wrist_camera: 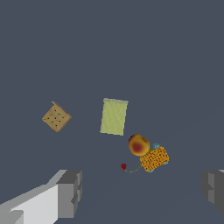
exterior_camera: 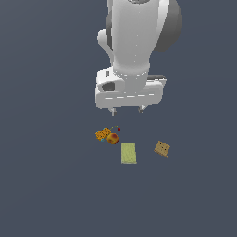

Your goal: Pick up a designated object from a clutter of objects.

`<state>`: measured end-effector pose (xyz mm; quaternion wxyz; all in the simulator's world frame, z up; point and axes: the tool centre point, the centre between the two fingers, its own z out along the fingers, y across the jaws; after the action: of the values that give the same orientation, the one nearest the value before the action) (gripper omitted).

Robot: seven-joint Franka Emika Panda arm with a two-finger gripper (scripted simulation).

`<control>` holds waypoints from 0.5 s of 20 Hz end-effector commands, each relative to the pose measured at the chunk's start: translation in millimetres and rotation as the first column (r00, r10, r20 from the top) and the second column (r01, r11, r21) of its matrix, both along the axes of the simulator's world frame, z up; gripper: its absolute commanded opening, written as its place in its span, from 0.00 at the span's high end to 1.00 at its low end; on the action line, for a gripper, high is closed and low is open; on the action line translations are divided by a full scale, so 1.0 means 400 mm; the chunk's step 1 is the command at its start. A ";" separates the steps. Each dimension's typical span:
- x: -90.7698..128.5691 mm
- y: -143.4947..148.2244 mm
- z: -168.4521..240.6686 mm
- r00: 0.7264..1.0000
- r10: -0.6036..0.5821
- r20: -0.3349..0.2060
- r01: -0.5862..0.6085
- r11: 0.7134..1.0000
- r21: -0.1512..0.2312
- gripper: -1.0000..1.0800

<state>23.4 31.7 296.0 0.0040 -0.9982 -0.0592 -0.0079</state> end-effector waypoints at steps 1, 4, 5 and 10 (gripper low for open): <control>0.019 0.036 -0.045 0.998 0.069 -0.003 -0.069 0.998 -0.010 0.04; 0.042 0.090 -0.111 0.985 0.170 -0.007 -0.170 0.985 -0.023 0.04; 0.049 0.111 -0.136 0.978 0.207 -0.009 -0.207 0.978 -0.026 0.04; 0.073 0.226 -0.271 0.918 0.397 -0.017 -0.397 0.917 -0.036 0.04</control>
<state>50.7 107.5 204.2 -0.0126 -0.9730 -0.2305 -0.0015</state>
